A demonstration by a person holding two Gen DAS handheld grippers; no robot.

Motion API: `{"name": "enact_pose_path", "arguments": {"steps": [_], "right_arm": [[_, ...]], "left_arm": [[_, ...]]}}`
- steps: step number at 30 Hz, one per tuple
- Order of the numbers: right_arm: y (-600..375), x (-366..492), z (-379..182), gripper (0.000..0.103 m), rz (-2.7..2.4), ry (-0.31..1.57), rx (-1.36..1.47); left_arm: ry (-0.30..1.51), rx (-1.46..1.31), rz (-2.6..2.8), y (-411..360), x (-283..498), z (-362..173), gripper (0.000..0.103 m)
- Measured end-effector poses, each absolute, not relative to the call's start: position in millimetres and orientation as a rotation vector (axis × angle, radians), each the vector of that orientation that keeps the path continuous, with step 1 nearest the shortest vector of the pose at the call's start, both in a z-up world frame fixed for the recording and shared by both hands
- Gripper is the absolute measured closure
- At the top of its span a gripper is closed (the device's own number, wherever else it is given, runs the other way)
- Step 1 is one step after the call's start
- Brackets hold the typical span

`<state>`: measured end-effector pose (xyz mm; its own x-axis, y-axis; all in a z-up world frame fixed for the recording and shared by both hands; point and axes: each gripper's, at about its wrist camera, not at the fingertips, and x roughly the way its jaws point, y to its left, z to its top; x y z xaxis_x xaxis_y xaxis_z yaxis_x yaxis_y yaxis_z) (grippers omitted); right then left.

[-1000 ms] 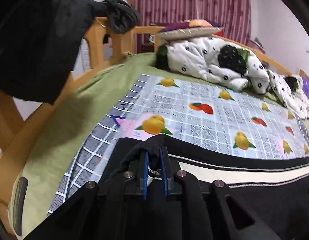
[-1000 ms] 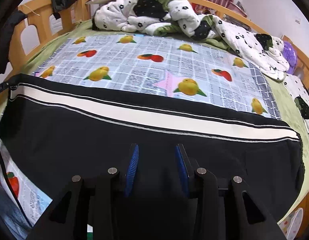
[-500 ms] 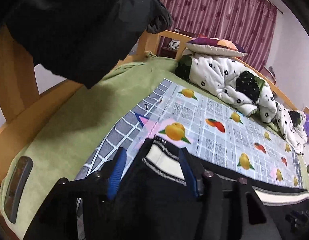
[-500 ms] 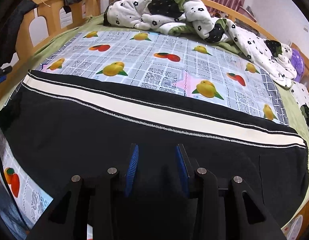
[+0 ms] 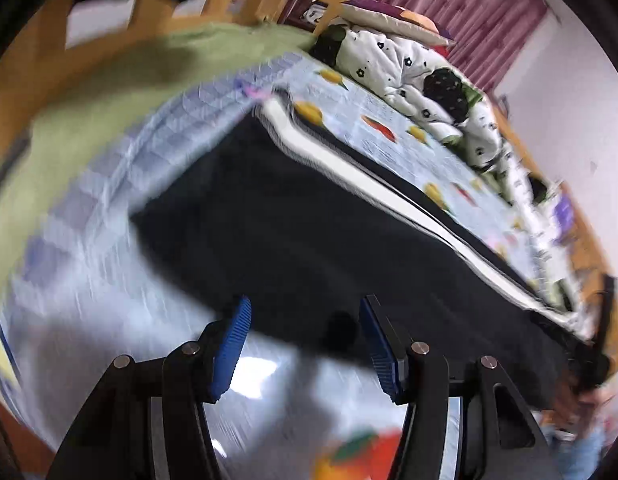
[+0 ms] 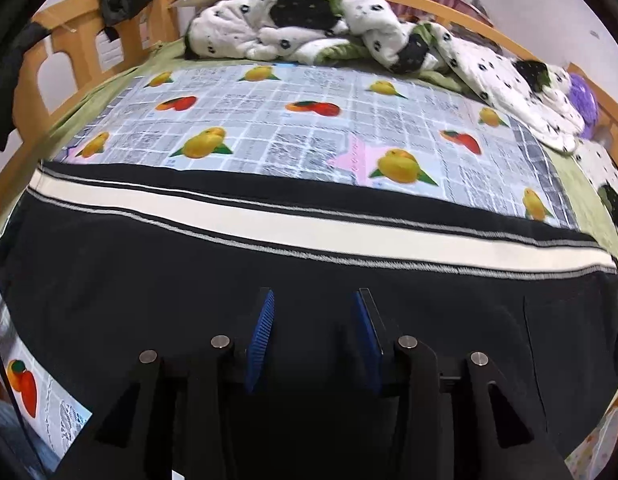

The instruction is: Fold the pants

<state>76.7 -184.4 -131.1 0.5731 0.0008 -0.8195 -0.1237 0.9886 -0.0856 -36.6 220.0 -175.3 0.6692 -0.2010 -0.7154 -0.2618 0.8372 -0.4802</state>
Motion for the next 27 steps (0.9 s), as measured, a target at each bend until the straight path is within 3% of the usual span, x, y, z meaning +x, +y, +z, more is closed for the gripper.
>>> {"name": "enact_pose_path", "arguments": {"steps": [7, 9, 11, 19, 22, 25, 27], "right_arm": [[-186, 65, -132, 0.062, 0.052, 0.948, -0.105], [-185, 60, -131, 0.062, 0.052, 0.941, -0.102], [-185, 55, -129, 0.062, 0.05, 0.933, -0.099], [-224, 25, -131, 0.061, -0.025, 0.917, 0.009], [-243, 19, -139, 0.061, -0.044, 0.935, 0.052], [-261, 12, -138, 0.061, -0.072, 0.93, 0.064], [-277, 3, -130, 0.061, -0.095, 0.889, 0.079]], "left_arm": [[0.798, -0.843, -0.067, 212, -38, -202, 0.049], [0.774, -0.878, -0.025, 216, -25, -205, 0.054], [0.793, -0.825, 0.039, 224, -10, -205, 0.07], [0.744, -0.808, 0.26, 306, 10, -195, 0.079], [0.723, -0.786, 0.231, 307, 8, -190, 0.086], [0.632, -0.674, 0.243, 296, -3, -168, 0.085], [0.72, -0.583, 0.304, 288, 13, -170, 0.085]]}}
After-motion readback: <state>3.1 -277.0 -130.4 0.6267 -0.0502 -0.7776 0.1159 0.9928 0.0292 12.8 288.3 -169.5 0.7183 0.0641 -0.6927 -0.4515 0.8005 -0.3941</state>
